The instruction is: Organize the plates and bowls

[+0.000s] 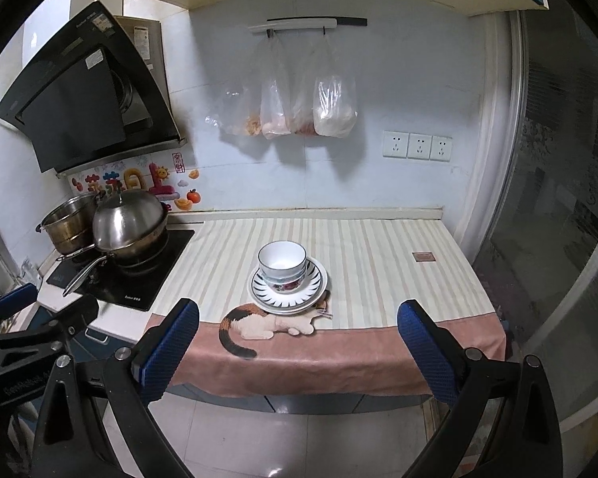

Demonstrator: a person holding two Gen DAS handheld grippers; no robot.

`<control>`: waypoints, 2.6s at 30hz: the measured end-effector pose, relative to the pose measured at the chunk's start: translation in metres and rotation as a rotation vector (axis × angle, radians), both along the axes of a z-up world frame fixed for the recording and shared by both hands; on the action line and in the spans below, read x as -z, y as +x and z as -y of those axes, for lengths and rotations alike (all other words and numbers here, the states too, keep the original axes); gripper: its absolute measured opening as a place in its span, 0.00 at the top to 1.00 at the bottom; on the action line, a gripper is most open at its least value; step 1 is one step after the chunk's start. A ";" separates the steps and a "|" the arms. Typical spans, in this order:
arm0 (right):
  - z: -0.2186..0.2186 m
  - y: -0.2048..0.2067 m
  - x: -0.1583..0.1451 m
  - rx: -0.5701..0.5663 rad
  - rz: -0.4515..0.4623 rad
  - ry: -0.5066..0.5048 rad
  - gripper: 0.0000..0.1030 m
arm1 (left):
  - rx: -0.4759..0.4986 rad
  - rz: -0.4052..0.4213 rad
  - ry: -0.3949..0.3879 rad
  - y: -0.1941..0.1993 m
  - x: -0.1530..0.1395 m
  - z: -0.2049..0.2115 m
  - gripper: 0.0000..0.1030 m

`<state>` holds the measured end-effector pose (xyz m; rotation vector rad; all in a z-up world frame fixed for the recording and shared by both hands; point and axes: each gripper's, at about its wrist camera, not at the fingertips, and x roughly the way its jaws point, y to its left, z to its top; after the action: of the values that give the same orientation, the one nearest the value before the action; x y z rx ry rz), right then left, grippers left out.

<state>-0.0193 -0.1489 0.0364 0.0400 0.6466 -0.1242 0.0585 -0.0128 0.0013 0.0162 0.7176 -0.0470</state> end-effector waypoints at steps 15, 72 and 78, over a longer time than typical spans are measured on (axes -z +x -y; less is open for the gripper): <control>-0.008 -0.007 0.005 0.002 -0.014 0.017 0.01 | -0.005 0.008 0.009 -0.014 -0.003 -0.008 0.00; -0.012 0.011 0.011 0.036 -0.028 0.028 0.01 | 0.036 -0.006 0.009 0.010 -0.007 -0.011 0.00; -0.012 0.011 0.011 0.035 -0.030 0.029 0.01 | 0.032 -0.001 0.010 0.007 -0.005 -0.009 0.00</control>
<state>-0.0086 -0.1368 0.0253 0.0775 0.6776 -0.1498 0.0658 -0.0034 0.0058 0.0370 0.7182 -0.0738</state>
